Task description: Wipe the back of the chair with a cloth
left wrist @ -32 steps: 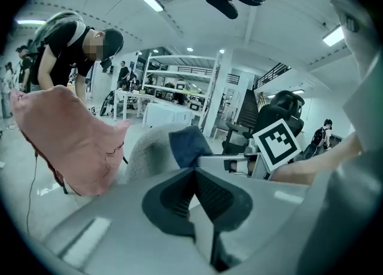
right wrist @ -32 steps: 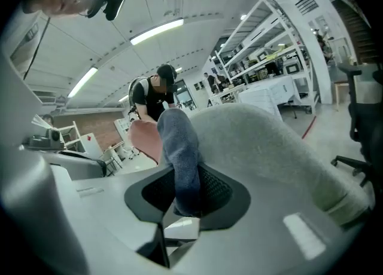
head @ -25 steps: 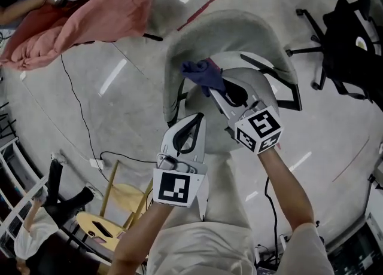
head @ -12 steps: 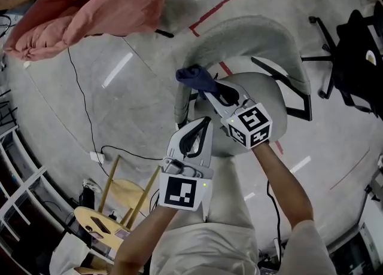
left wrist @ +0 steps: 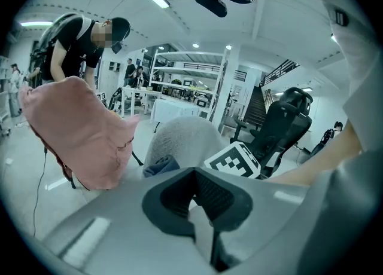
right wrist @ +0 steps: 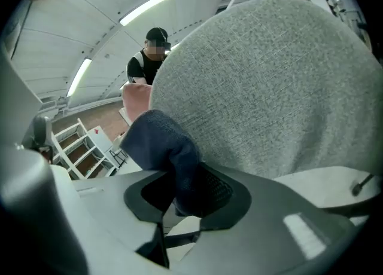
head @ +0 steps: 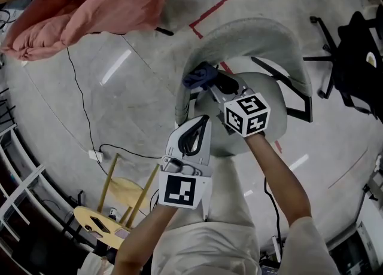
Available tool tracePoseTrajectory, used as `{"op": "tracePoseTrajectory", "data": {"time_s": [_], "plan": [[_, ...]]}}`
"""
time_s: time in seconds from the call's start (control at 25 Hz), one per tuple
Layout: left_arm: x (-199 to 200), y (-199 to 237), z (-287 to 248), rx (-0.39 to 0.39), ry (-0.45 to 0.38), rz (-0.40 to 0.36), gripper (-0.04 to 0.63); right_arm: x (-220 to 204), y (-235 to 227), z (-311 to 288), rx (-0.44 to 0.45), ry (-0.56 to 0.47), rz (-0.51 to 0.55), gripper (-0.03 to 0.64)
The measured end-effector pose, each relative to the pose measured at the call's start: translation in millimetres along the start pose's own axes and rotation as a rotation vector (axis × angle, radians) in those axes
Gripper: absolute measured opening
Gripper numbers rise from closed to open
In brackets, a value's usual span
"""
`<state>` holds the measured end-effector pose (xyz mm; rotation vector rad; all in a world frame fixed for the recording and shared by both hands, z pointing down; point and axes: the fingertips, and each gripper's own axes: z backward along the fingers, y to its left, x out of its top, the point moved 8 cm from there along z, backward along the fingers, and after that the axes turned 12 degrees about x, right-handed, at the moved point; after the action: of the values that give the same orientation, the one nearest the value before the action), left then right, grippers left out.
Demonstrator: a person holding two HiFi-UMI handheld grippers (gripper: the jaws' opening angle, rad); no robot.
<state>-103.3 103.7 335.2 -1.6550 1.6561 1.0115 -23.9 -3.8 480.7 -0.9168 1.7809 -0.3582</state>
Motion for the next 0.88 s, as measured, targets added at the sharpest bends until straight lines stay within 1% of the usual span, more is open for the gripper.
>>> {"op": "tracePoseTrajectory", "data": {"time_s": [0.12,0.24,0.44,0.6,0.76,0.88], "plan": [[1,-1,-2,-0.005,0.001,-0.004,0.0,0,-7,-2,-0.032,-0.025,-0.075,0.114],[2,-1,-3,-0.008,0.003,0.001,0.0,0,-11,-3,-0.049,-0.041,-0.107,0.115],[-2,1,-6,-0.01,0.028,0.031,0.0,4,-13,-1,-0.056,-0.047,-0.107,0.115],[-4,3,-6,0.001,0.032,0.044,0.0,11,-22,5,-0.079,-0.065,-0.113,0.115],[-5,2,-6,0.002,0.036,0.033,0.0,16,-31,12,-0.101,-0.077,-0.12,0.115],[-6,1,-7,0.005,0.042,0.024,0.0,20,-39,19,-0.126,-0.103,-0.144,0.115]]}}
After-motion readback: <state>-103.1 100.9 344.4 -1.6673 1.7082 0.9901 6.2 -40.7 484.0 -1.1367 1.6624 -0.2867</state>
